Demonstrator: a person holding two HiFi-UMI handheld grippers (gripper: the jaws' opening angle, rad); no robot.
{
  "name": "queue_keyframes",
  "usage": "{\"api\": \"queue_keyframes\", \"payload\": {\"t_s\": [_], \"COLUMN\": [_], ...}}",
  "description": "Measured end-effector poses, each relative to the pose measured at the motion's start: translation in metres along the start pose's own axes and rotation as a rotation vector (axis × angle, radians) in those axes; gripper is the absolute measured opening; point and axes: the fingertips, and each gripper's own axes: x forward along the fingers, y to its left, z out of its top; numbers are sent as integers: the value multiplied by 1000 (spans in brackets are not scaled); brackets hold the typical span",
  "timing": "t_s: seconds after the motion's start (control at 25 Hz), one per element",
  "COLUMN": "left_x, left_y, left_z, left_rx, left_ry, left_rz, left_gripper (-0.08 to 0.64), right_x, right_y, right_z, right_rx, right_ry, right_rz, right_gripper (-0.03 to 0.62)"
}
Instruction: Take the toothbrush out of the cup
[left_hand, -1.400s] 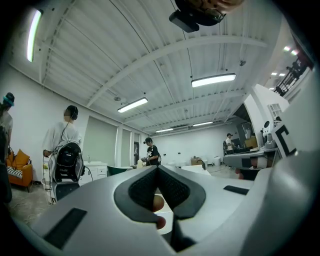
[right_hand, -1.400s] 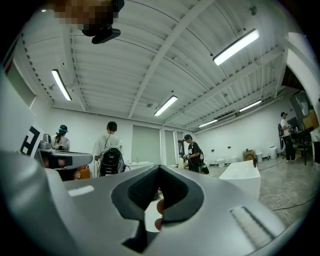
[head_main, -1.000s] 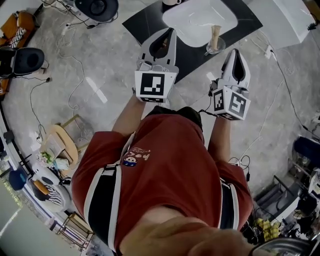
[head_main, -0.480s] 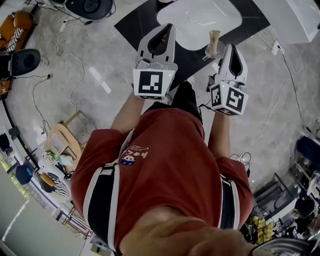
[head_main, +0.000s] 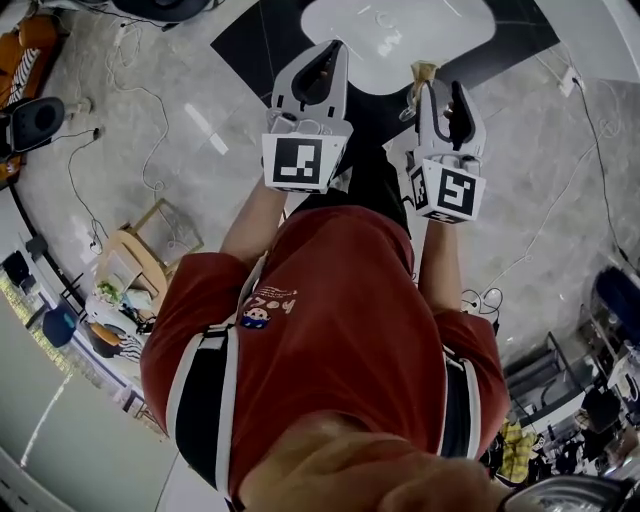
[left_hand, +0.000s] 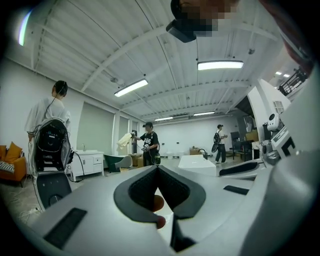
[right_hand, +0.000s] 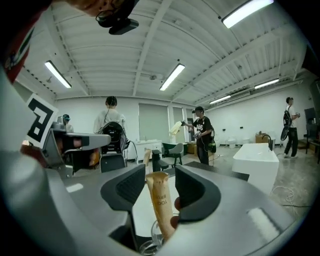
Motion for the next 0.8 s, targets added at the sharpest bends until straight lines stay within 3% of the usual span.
{"api": "queue_keyframes", "payload": {"t_s": [0.16, 0.36, 0.6, 0.68, 0.8], "left_x": [10, 18, 18, 19, 19], "left_y": [0, 1, 4, 5, 6], "left_z": [-11, -18, -25, -27, -28], "left_rx": [4, 11, 0, 3, -7], "left_ry": [26, 37, 71, 67, 72], "left_rz": [14, 28, 46, 50, 54], "left_gripper": [5, 5, 5, 5, 5], "right_x": [14, 31, 38, 39, 40], "right_y": [3, 3, 4, 3, 3], "right_z": [-25, -47, -57, -59, -57], "right_rx": [-57, -109, -123, -121, -134], "right_ry": [92, 189, 227, 230, 218], "right_rz": [39, 44, 63, 71, 61], "right_gripper": [246, 258, 258, 252, 160]}}
